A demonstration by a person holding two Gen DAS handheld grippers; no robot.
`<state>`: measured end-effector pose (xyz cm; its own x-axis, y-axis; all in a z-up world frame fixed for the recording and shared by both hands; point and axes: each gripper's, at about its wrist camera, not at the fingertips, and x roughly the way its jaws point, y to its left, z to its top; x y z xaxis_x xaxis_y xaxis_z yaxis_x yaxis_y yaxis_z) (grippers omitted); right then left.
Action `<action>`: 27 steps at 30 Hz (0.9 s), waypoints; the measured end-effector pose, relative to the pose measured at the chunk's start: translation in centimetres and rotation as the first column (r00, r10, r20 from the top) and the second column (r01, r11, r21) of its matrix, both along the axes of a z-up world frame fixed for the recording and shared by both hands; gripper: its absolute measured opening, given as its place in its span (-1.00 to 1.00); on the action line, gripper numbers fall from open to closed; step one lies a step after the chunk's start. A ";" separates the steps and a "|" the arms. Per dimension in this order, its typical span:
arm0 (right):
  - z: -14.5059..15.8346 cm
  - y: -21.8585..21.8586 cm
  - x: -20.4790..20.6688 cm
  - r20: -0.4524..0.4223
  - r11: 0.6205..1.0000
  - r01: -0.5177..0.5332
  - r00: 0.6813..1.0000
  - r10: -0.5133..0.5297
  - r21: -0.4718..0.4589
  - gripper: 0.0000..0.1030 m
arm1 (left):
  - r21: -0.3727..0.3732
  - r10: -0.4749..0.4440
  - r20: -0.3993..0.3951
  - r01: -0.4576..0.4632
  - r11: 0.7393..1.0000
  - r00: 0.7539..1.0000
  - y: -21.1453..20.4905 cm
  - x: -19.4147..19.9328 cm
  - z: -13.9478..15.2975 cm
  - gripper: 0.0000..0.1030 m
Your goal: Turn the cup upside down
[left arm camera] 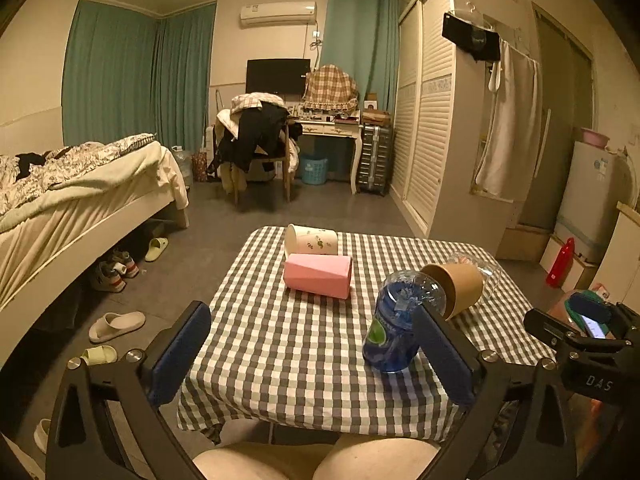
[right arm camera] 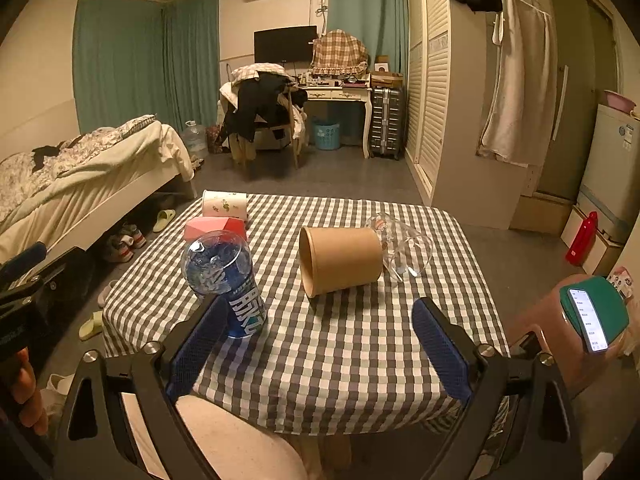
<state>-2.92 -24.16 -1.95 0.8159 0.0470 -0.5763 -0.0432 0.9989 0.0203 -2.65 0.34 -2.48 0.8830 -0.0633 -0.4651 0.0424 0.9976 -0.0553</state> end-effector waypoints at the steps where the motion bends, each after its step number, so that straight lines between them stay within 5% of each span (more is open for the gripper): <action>1: 0.0 0.0 0.0 0.003 1.000 0.002 1.000 -0.002 0.001 0.96 | 0.004 0.004 -0.002 -0.004 1.000 1.000 0.0 0.1 0.0 1.00; 27: -0.1 -0.3 -0.1 0.011 1.000 0.022 1.000 -0.022 -0.003 0.99 | 0.000 0.022 -0.013 -0.022 1.000 1.000 0.7 0.2 0.4 1.00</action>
